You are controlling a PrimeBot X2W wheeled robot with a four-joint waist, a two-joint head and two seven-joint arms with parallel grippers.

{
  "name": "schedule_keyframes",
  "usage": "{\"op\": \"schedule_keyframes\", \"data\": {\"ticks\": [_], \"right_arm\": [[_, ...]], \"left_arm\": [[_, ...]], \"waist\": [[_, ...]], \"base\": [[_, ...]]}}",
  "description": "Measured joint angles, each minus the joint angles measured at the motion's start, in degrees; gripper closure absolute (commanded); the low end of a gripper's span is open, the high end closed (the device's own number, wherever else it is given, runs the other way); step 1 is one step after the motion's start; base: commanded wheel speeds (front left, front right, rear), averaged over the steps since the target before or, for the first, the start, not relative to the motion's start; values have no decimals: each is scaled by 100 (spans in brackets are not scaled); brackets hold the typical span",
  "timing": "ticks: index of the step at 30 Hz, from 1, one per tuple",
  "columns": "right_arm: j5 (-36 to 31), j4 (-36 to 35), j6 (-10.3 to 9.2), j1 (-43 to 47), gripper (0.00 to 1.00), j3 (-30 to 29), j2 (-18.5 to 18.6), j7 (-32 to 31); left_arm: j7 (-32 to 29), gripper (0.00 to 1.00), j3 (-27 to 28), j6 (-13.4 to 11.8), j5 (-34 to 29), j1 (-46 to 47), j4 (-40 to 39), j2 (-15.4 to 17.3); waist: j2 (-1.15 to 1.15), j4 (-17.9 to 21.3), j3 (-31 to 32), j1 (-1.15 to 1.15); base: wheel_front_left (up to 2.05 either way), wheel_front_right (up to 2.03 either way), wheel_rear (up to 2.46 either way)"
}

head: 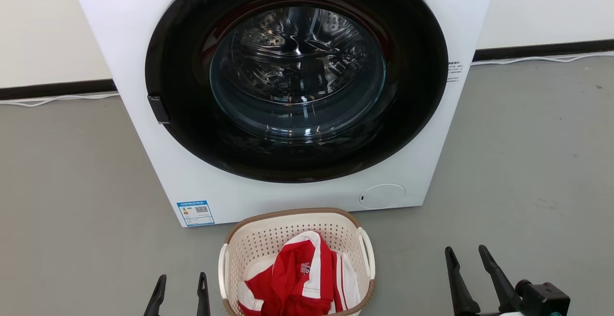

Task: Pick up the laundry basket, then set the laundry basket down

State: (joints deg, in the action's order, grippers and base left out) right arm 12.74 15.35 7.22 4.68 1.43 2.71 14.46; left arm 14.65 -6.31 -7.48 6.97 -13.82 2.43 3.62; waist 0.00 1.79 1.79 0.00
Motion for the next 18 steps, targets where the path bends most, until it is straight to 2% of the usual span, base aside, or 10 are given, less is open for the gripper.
{"op": "schedule_keyframes", "data": {"ticks": [7,8,14,18], "right_arm": [[0,2,0,-1,0,-5,0,0],[0,3,0,-1,100,-7,0,0],[4,377,-15,132,100,45,-7,-19],[263,387,-15,141,100,42,-7,-63]], "left_arm": [[0,0,31,94,-10,0,13,-1],[0,100,35,94,-10,0,13,-1],[-4,100,23,94,21,-3,434,-12],[-54,100,25,102,302,-2,455,-10]], "waist": [[0,-15,-26,0],[0,-16,-29,0],[0,-18,-32,0],[0,-22,-31,2]], "base": [[0,0,0],[0,0,0],[0,0,0],[0,0,0]]}}
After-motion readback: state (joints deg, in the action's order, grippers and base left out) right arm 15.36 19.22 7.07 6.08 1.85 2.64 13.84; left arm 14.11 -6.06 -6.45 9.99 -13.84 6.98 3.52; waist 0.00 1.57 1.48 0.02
